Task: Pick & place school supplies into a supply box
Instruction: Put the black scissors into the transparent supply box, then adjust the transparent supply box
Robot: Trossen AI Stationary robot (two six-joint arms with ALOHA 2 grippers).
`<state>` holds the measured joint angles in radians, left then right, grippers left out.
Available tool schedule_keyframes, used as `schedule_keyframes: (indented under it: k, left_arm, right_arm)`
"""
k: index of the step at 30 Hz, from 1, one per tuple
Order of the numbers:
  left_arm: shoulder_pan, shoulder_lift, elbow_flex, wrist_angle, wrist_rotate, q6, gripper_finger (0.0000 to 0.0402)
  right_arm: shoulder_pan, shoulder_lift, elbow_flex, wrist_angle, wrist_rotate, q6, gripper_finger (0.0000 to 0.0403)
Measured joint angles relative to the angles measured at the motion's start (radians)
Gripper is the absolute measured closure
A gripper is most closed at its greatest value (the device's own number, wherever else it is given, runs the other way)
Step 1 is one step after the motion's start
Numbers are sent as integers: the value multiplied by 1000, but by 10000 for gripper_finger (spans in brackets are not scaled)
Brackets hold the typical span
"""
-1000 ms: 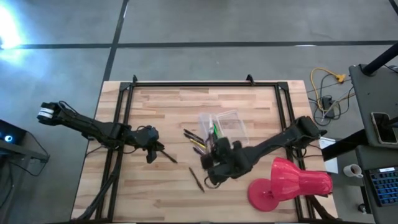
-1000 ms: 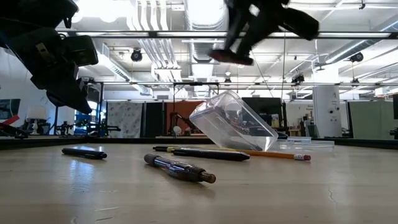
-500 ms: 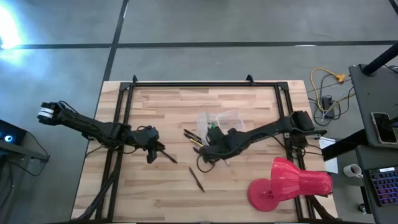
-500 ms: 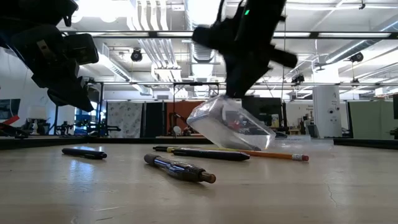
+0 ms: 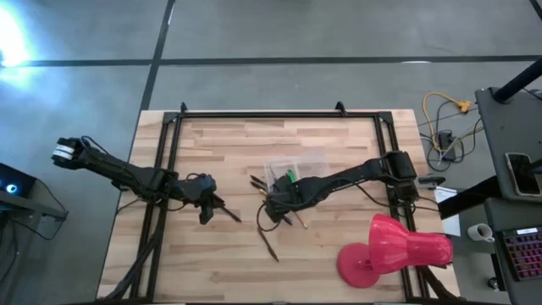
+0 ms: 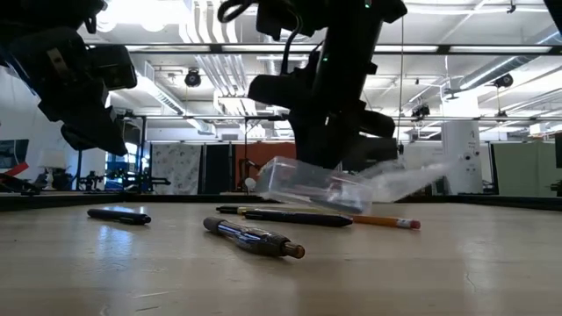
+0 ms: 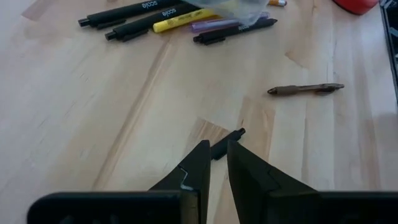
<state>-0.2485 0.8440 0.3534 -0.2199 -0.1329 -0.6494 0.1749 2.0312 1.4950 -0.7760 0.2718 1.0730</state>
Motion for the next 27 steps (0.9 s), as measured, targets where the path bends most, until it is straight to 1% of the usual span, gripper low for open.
schedule_keyframes:
  k: [10,16,22,24,27]
  left_arm:
    - [0,0,0,3,0,0,363]
    - [0,0,0,9,0,-19,363]
    - [0,0,0,9,0,-21,363]
    - [0,0,0,9,-1,-21,363]
    - [0,0,-1,10,-5,-21,363]
  right_arm:
    - [5,-3,-6,-5,-15,-35,268]
    - [29,-53,1,-30,34,-11,254]
    - [58,-81,2,-35,69,35,256]
    - [69,-85,9,10,70,36,259]
    - [83,-86,18,139,68,26,266]
